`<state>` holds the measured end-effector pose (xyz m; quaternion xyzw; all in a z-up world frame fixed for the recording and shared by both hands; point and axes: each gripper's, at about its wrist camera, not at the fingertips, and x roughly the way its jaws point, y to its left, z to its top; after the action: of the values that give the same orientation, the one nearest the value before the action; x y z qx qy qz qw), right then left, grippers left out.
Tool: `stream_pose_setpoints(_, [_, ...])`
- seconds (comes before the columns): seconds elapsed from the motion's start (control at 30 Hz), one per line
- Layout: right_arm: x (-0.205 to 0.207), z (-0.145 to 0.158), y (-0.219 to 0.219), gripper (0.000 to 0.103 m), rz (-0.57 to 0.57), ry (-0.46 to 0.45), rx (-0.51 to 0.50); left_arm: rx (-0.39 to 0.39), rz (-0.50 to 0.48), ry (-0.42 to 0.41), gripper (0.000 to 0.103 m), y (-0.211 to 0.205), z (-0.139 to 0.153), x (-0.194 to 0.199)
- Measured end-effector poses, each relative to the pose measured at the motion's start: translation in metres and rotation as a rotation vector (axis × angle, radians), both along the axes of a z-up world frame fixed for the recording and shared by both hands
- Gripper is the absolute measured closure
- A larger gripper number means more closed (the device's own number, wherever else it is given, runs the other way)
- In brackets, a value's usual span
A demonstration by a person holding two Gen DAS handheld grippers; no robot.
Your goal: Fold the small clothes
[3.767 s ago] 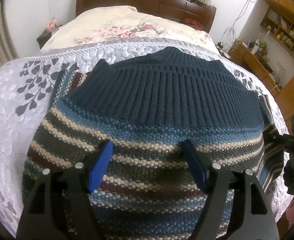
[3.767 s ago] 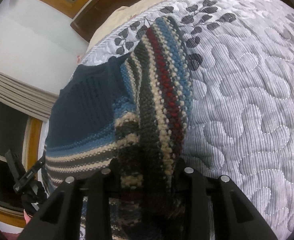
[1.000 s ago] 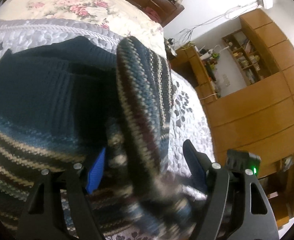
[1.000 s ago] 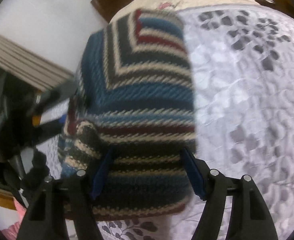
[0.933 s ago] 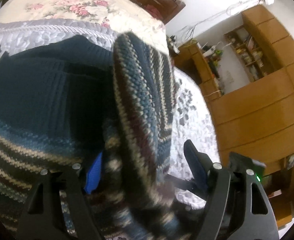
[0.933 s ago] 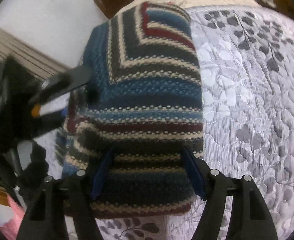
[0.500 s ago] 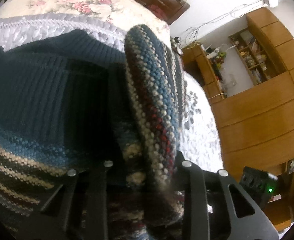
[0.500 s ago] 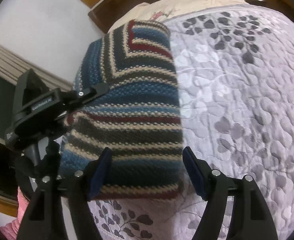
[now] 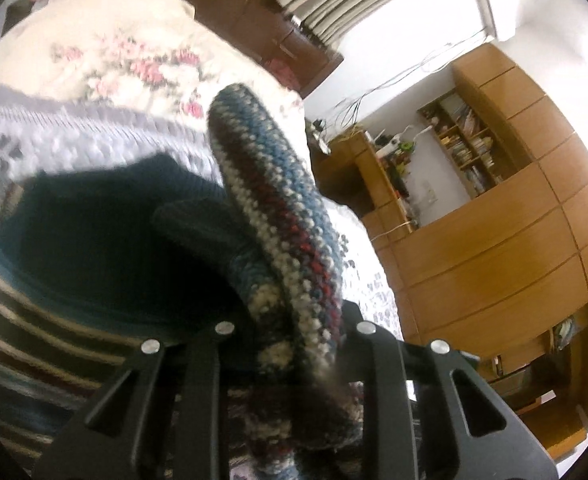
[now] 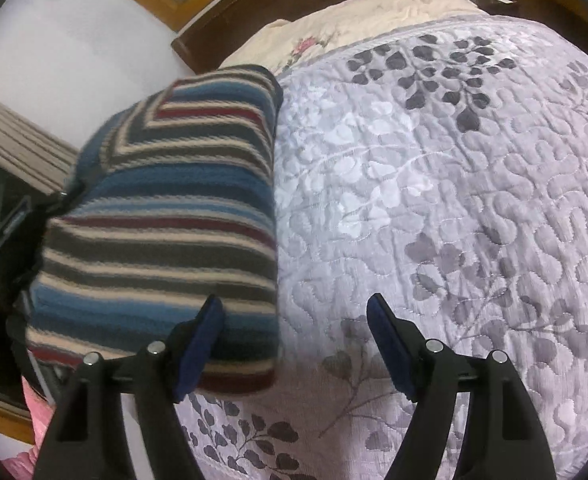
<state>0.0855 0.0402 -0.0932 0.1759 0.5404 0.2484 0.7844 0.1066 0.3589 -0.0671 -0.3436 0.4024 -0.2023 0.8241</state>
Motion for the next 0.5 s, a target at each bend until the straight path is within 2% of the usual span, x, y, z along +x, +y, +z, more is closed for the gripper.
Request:
stream_pose_setpoints(0.2, [-0.002, 0.004, 0.026, 0.027, 0.061, -0.01, -0.018, -0.001, 0.05, 0.004, 0.081, 0.061, 0.009, -0.018])
stream_pose_setpoints(0.33, [-0.004, 0.006, 0.041, 0.027, 0.096, -0.018, -0.036, 0.01, 0.093, 0.01, 0.081, 0.1, 0.006, -0.031])
stream_pose_setpoints(0.5, [-0.004, 0.009, 0.062, 0.027, 0.137, -0.024, -0.048, 0.023, 0.092, 0.052, 0.081, 0.134, -0.008, -0.034])
